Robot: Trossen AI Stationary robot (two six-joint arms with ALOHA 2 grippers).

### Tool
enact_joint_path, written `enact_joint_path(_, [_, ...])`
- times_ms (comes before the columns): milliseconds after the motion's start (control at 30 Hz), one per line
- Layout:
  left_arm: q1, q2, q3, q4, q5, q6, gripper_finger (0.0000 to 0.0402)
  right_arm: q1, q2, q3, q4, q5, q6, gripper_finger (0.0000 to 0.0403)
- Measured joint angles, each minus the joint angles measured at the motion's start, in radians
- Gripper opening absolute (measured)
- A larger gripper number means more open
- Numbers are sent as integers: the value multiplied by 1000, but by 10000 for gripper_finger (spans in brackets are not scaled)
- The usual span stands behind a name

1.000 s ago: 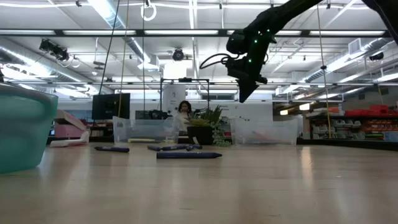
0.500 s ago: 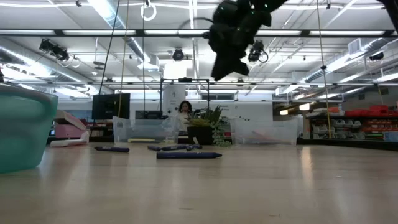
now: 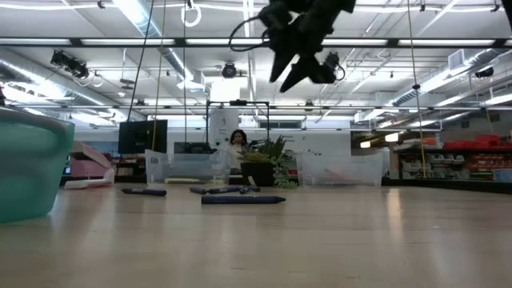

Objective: Sort crayons/erasers/pens/pencils in bins
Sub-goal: Put the blue crayon into the right transparent bin

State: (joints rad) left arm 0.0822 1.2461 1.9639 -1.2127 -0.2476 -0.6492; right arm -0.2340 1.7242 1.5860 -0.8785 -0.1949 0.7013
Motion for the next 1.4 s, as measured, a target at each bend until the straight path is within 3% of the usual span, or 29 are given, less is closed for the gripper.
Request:
enact_joint_path(133, [0, 41, 0, -168, 11, -17, 82, 16, -89, 0, -77, 38, -45, 134])
enact_joint_path(300, [-20, 99, -56, -285, 123, 249, 123, 53, -206, 0, -116, 45, -130, 134])
enact_joint_path(433, [-20, 131, -176, -320, 192, 460, 151, 90, -286, 0, -122, 63, -188, 134])
enact_joint_path(633, [-36, 102, -472, -111, 294, 701, 173, 171, -381, 0, -167, 72, -104, 134])
enact_joint_path(867, [-90, 87, -778, 133, 298, 779, 181, 353, -439, 0, -296, 273, 15, 130])
enact_joint_path(1033, [-100, 94, -977, 260, 298, 800, 183, 443, -443, 0, -299, 353, 112, 129])
enact_joint_path(1267, [-93, 94, -1120, 452, 289, 880, 188, 495, -420, 0, -299, 464, 188, 129])
enact_joint_path(1400, [-62, 96, -1187, 539, 287, 931, 189, 494, -399, 0, -298, 475, 228, 129])
